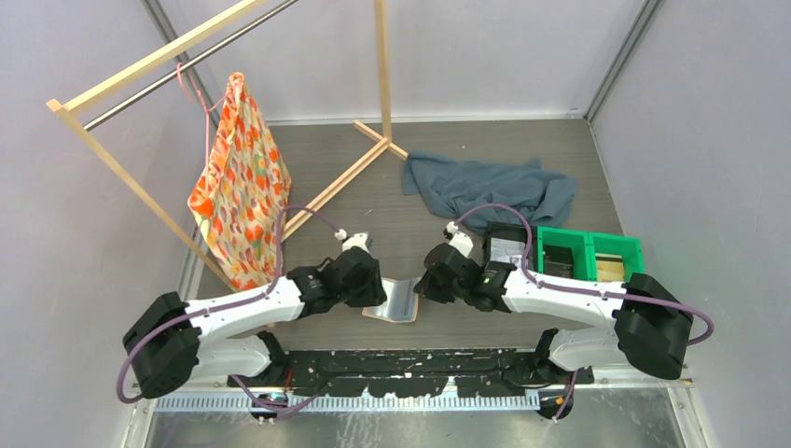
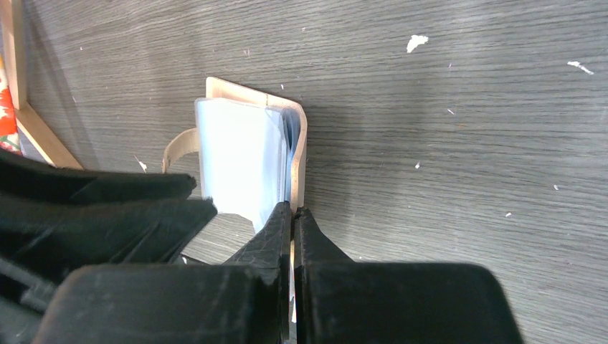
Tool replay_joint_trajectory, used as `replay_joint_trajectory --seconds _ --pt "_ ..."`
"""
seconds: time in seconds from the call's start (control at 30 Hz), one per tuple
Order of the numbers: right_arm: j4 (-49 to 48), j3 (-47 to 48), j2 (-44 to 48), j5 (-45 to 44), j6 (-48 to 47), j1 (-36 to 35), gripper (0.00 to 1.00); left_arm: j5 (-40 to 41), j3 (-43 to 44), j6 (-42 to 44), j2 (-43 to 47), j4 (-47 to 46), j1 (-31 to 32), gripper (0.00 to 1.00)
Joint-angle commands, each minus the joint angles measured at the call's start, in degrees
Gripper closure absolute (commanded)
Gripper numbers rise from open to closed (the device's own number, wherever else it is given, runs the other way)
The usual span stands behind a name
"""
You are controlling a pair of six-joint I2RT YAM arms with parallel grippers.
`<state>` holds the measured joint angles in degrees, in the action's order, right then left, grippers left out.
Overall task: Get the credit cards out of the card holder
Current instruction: Remove the credit card from the card holder.
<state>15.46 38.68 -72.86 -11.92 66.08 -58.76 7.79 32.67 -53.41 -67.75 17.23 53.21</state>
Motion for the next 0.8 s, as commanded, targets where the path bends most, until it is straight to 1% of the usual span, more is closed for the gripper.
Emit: replay_joint_trajectory --seconds 0.0,0.1,0.2,0.37,0.6,0.77 --pt "-1.21 0.29 0.65 -0.92 -0.12 0.28 0.99 -0.06 4.15 5.7 2.94 0.6 3.28 0.59" --pt "-1.39 0.43 0.43 -0.91 0.0 0.26 0.99 -0.77 4.05 6.07 2.68 -1.81 4.52 0.58" --pt "-1.4 0.76 0.2 -0.84 -0.04 0.23 0.99 -1.0 5.48 6.37 -0.65 -2.09 4.67 0.58" --pt "-1.31 0.98 0.0 -0.74 -0.1 0.39 0.99 -3.99 5.94 6.65 -4.9 -6.51 4.93 0.59" --pt "-1.31 1.12 0.19 -0.22 -0.51 0.39 0.99 -4.4 5.63 6.12 -4.28 -8.97 5.24 0.57" --pt "-1.22 1.32 0.0 -0.16 -0.49 0.35 0.99 -4.77 6.37 6.21 -6.7 -9.99 5.48 0.57"
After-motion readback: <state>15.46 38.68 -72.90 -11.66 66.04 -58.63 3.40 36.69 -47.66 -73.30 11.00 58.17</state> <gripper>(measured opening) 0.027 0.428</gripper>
